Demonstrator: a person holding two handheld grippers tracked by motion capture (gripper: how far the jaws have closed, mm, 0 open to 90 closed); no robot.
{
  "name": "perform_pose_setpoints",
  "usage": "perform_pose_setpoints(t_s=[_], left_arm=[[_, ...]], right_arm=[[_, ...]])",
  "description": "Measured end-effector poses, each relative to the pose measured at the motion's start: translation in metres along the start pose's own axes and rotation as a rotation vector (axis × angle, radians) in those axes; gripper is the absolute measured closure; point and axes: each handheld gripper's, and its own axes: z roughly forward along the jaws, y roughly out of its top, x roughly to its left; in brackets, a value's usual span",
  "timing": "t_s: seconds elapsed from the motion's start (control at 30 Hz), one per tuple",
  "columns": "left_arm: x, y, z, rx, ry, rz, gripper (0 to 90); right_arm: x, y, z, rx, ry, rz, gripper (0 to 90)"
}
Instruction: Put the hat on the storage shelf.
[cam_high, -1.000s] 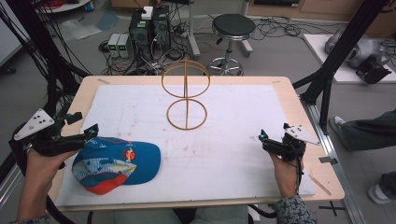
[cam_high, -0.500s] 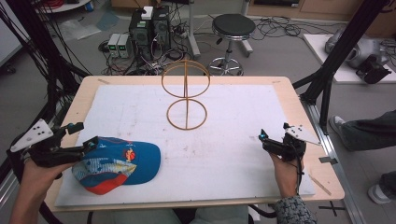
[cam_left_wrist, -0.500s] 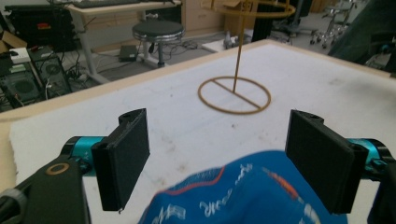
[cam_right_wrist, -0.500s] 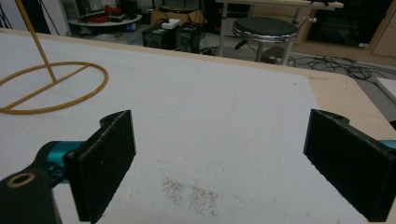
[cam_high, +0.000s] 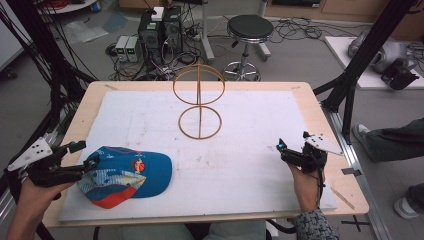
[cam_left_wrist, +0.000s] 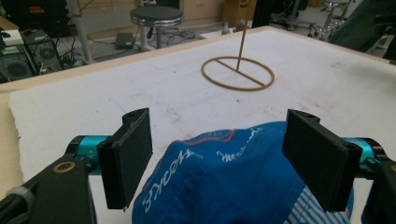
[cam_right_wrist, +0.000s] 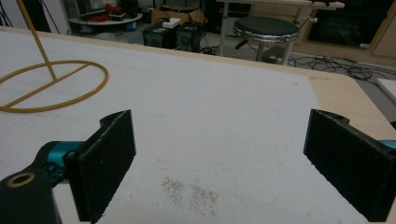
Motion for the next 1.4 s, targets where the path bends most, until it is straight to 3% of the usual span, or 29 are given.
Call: perform_pose_setpoints(t_s=[0.27, 0.6, 0.83, 1.4], left_arm=[[0.002, -0.009, 0.005, 0.041, -0.037, 0.007, 24.5], [0.001, -0.013, 0.012, 0.083, -0.04, 0.02, 28.3], [0.0, -0.013, 0.011, 0.077, -0.068, 0.029, 42.9], [-0.004, -0.011, 0.014, 0.091, -0.075, 0.043, 72.0]], right_arm=[[-0.001, 0.0, 0.001, -0.001, 0.001, -0.011, 8.2], [0.0, 0.0, 0.0, 0.0, -0.001, -0.003, 8.2], [0.001, 0.0, 0.001, 0.002, 0.002, -0.007, 8.2], [0.0, 0.0, 0.001, -0.002, 0.003, -0.003, 8.2]])
